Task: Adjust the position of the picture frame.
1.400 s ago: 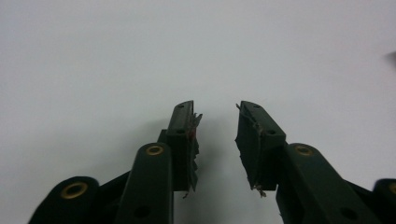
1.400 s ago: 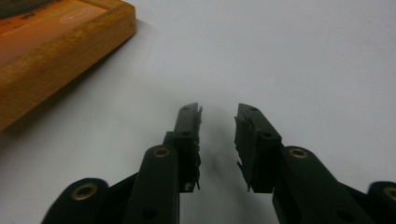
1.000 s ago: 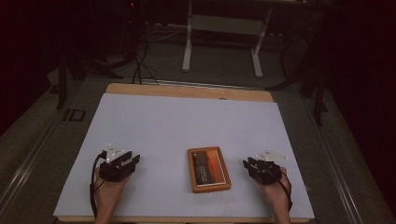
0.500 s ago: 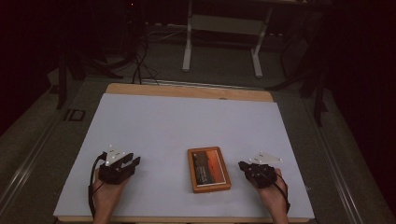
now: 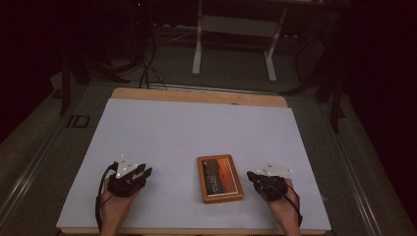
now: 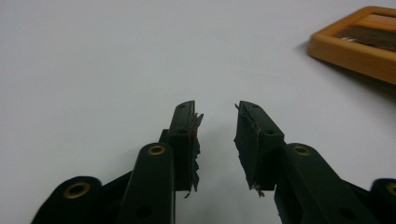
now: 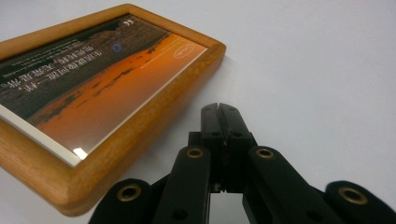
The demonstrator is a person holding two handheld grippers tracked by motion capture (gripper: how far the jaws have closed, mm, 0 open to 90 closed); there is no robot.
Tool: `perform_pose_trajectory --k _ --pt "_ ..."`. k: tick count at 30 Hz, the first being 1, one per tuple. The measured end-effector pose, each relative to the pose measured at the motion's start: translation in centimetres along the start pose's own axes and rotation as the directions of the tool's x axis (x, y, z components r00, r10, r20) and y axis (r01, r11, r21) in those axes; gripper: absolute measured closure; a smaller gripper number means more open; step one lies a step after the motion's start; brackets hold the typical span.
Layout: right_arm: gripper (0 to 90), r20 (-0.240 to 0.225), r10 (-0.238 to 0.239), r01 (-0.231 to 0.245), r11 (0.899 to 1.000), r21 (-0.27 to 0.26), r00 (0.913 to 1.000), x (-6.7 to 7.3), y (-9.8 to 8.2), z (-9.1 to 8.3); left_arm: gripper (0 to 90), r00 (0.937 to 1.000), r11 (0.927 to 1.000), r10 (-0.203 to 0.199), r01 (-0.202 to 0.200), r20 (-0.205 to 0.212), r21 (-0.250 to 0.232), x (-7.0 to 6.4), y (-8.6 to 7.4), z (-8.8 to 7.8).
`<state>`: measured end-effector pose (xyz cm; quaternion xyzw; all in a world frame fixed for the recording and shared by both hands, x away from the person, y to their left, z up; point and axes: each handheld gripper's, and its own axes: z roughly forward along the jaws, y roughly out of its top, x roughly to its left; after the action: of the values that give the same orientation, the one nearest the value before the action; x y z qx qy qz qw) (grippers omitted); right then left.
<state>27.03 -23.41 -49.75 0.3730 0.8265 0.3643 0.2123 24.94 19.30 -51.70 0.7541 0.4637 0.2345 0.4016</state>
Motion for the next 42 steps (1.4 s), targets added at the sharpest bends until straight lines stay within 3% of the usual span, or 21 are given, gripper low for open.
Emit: perform_pose_trajectory --k 6,10,15,16,17,20,25,29,37,42 --pt "89.8 -0.011 -0.021 0.021 1.000 0.004 0.9997 0.0 1.1 0.8 84.1 0.9941 0.9956 0.093 -0.093 0.057 0.007 -1.6 0.5 0.3" --pt "89.8 -0.031 -0.032 0.033 0.999 0.020 0.9990 -0.5 2.3 1.9 89.4 0.9840 0.9924 0.119 -0.122 0.132 0.014 -3.1 0.8 0.6" --pt "89.8 -0.060 -0.015 0.017 0.999 0.038 0.9981 -1.4 3.7 3.7 89.6 0.9650 0.9896 0.137 -0.143 0.224 0.013 -4.8 1.0 0.9" --pt "89.8 -0.060 -0.015 0.017 0.999 0.038 0.9981 -1.4 3.7 3.7 89.6 0.9650 0.9896 0.137 -0.143 0.224 0.013 -4.8 1.0 0.9" --pt "89.8 -0.059 -0.015 0.017 0.999 0.043 0.9981 -1.5 3.9 4.1 89.6 0.9557 0.9892 0.140 -0.147 0.259 0.006 -5.6 1.1 0.9" --pt "89.9 -0.061 -0.029 0.034 0.996 0.078 0.9977 -1.4 4.5 5.8 89.6 0.9458 0.9877 0.149 -0.157 0.288 0.002 -6.7 1.2 1.1" --pt "89.9 -0.056 -0.007 0.014 0.992 0.127 0.9984 -2.0 4.6 7.6 89.6 0.9205 0.9803 0.187 -0.198 0.343 -0.004 -8.7 1.6 1.5" --pt "89.9 -0.070 -0.011 0.022 0.988 0.155 0.9975 -2.2 4.7 8.2 89.6 0.9028 0.9759 0.203 -0.218 0.379 -0.002 -9.9 1.7 2.0" --pt "90.0 -0.069 0.020 -0.008 0.987 0.161 0.9974 -2.4 4.9 8.6 89.5 0.8690 0.9638 0.240 -0.267 0.433 0.001 -12.1 1.4 2.8" --pt "90.0 -0.074 0.031 -0.017 0.984 0.177 0.9968 -2.5 5.0 8.7 89.5 0.8717 0.9673 0.228 -0.254 0.434 0.002 -12.3 1.4 2.6"
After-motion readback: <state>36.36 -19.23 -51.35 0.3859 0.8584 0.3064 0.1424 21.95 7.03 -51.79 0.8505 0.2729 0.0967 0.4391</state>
